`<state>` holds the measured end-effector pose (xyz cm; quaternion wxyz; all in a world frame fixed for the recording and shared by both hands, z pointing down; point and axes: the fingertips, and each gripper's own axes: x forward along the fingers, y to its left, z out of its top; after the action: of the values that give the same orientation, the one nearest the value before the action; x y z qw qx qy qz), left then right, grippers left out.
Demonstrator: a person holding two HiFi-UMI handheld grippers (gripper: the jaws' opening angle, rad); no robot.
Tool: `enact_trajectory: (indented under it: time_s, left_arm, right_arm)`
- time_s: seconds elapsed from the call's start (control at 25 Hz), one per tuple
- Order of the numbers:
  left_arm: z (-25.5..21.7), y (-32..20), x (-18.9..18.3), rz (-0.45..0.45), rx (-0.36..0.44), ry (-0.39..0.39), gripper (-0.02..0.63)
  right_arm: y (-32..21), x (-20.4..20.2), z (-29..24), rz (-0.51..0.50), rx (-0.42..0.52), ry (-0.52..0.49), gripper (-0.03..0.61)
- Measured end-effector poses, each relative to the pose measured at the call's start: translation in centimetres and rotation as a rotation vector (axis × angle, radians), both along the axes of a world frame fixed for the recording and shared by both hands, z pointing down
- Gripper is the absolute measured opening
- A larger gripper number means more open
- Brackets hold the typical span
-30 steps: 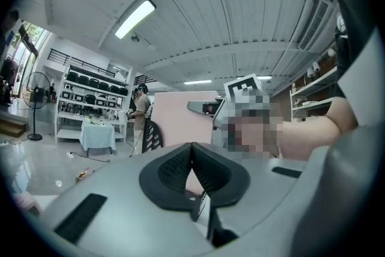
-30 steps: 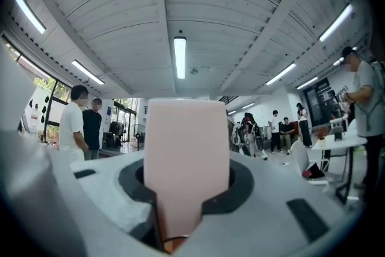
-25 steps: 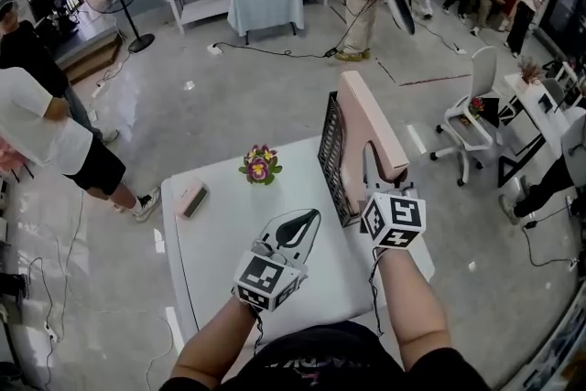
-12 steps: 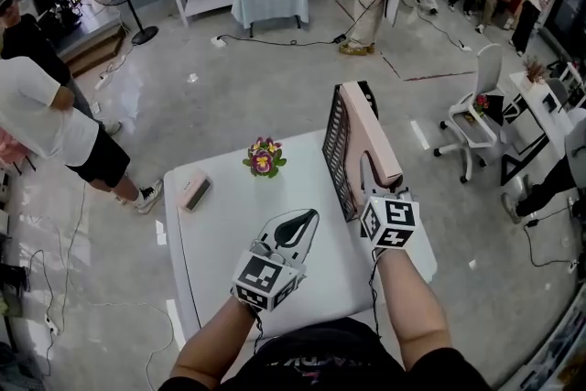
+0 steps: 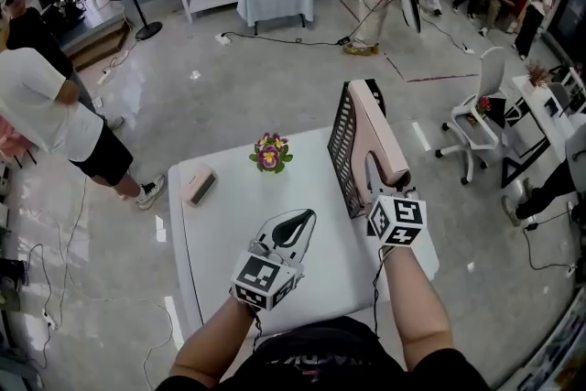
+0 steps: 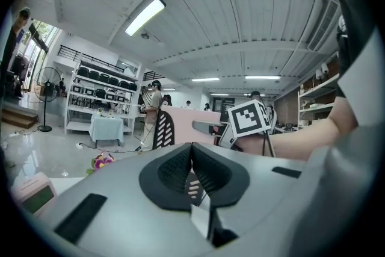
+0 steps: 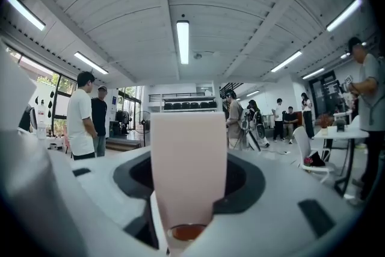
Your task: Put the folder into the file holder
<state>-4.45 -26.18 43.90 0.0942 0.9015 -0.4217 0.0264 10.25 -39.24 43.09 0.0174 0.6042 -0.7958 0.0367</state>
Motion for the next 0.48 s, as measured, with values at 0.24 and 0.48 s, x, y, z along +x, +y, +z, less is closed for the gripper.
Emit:
enact_trajectory:
  time_s: [0.24, 0.48]
  left_arm:
    - [0.2, 0.5, -1.8, -0.021, -0.013, 0.029, 0.020]
    - [0.4, 1.9, -3.9, -0.041, -0.010, 0.034, 0.046]
  right_arm:
    - [1.7, 0.9, 0.4, 0.042, -0.009, -0.006, 0.233]
    - [5.3, 1.7, -0.4, 0.076, 0.011, 0.003, 0.233]
